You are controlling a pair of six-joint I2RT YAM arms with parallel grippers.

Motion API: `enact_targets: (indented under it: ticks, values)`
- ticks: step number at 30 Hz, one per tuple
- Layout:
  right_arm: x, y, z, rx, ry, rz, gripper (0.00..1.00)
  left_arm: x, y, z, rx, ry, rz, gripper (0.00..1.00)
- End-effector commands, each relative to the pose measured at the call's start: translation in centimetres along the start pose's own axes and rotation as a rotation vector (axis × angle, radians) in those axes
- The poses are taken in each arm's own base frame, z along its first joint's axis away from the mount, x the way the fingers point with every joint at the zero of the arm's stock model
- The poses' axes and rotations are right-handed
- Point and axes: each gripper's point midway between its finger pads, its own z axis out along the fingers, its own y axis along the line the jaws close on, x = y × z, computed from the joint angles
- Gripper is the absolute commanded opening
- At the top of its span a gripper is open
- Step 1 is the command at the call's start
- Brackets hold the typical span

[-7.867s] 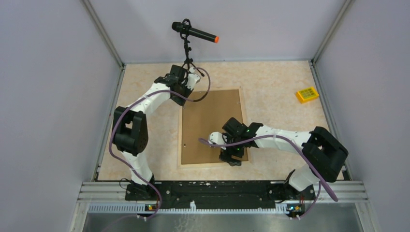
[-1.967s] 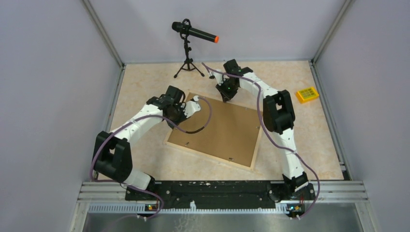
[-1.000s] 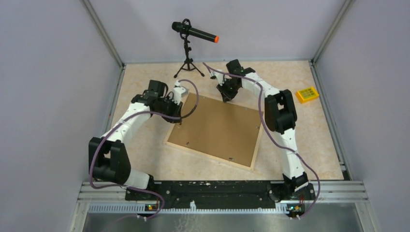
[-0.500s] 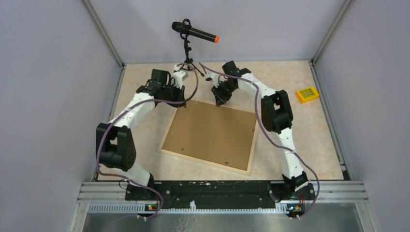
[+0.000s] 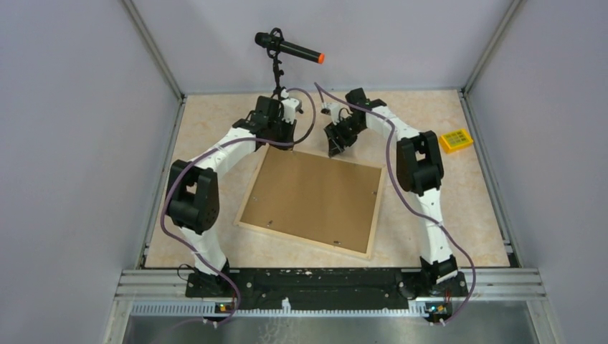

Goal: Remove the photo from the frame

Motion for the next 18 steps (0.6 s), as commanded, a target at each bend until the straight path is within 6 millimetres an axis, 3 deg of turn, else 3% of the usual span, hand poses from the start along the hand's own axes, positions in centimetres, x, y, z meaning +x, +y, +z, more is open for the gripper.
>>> enact_targets:
  ticks: [1, 14, 18]
  values:
    - [-0.3, 0.5, -1.3, 0.038, -0.002, -0.035, 0.55, -3.3, 1.5, 0.7, -0.091, -0.088, -0.018, 0.00]
    - [2.6, -1.2, -0.2, 0.107, 0.081, -0.021, 0.49, -2.4, 2.3, 2.6, -0.133, -0.053, -0.021, 0.00]
    - [3.0, -1.2, 0.1, 0.110, 0.089, -0.020, 0.48, -2.6, 1.6, 2.8, -0.094, -0.059, -0.029, 0.00]
